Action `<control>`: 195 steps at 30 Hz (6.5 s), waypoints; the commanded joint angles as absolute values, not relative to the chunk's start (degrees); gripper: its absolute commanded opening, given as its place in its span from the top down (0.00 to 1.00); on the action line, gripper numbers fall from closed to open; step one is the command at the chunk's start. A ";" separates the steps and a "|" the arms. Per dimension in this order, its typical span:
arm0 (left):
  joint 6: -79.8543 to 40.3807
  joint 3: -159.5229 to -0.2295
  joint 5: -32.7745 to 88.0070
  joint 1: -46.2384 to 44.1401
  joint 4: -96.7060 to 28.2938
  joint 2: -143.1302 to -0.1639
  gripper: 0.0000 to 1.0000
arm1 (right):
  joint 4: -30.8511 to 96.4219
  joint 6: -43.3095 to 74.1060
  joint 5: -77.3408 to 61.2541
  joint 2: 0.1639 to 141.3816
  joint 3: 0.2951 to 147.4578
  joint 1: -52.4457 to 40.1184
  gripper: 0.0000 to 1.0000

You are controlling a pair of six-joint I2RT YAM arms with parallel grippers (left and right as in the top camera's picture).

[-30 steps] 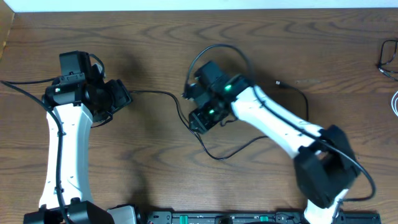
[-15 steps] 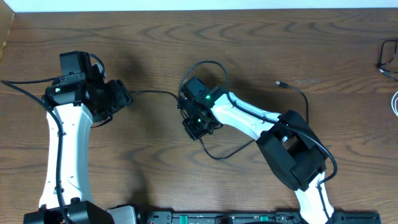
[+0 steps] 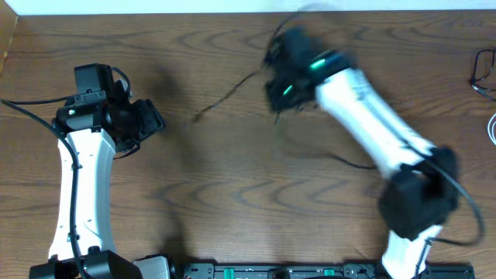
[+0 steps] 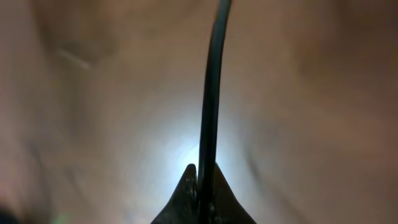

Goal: Untangle cables

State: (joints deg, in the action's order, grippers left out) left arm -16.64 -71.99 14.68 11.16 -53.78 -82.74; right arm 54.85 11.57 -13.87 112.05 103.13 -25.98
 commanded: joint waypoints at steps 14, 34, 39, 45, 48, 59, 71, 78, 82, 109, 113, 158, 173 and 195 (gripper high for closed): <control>-16.14 -72.25 14.31 11.33 -53.95 -82.61 0.33 | 41.71 26.50 -11.14 92.88 118.83 26.13 0.99; -16.16 -72.25 14.31 11.33 -53.69 -82.61 0.33 | 33.95 28.69 -7.22 94.11 126.17 44.31 0.99; -16.16 -72.25 14.33 11.29 -53.43 -82.61 0.33 | 43.20 20.18 4.49 98.04 132.27 43.70 0.99; -16.16 -72.25 14.76 11.07 -52.40 -82.61 0.33 | 56.71 19.22 8.40 103.90 132.27 43.35 0.99; -16.16 -72.25 15.16 10.63 -52.23 -82.61 0.33 | 60.64 19.22 8.21 107.85 132.27 42.76 0.99; -16.16 -72.25 15.16 10.04 -52.25 -82.63 0.33 | 70.30 19.51 7.99 119.02 132.27 39.00 0.05; -16.16 -72.25 15.14 10.04 -52.21 -82.63 0.33 | 78.61 9.32 -17.23 116.51 132.33 33.74 0.01; -16.16 -72.25 15.09 10.04 -52.23 -82.63 0.04 | 83.11 1.39 -26.02 112.44 132.33 27.46 0.01; -16.16 -72.25 15.11 10.04 -52.23 -82.63 0.03 | 85.54 -2.31 -26.04 107.09 132.33 22.20 0.01; -16.16 -72.25 14.90 10.04 -52.25 -82.61 0.02 | 97.32 -1.78 -23.46 89.52 132.31 14.68 0.01; -16.16 -72.25 14.90 10.04 -52.25 -82.63 0.02 | 97.27 -1.83 -22.87 89.54 132.27 14.68 0.01; -16.16 -72.25 14.90 10.04 -52.25 -82.63 0.02 | 6.72 -3.44 -5.93 6.13 14.94 3.36 0.01; -16.16 -72.25 14.90 10.04 -52.25 -82.63 0.02 | -2.90 -2.22 -5.87 0.27 0.27 0.97 0.01; -16.16 -72.25 14.90 10.04 -52.25 -82.63 0.02 | 3.88 -2.20 -5.69 0.38 0.32 -0.58 0.01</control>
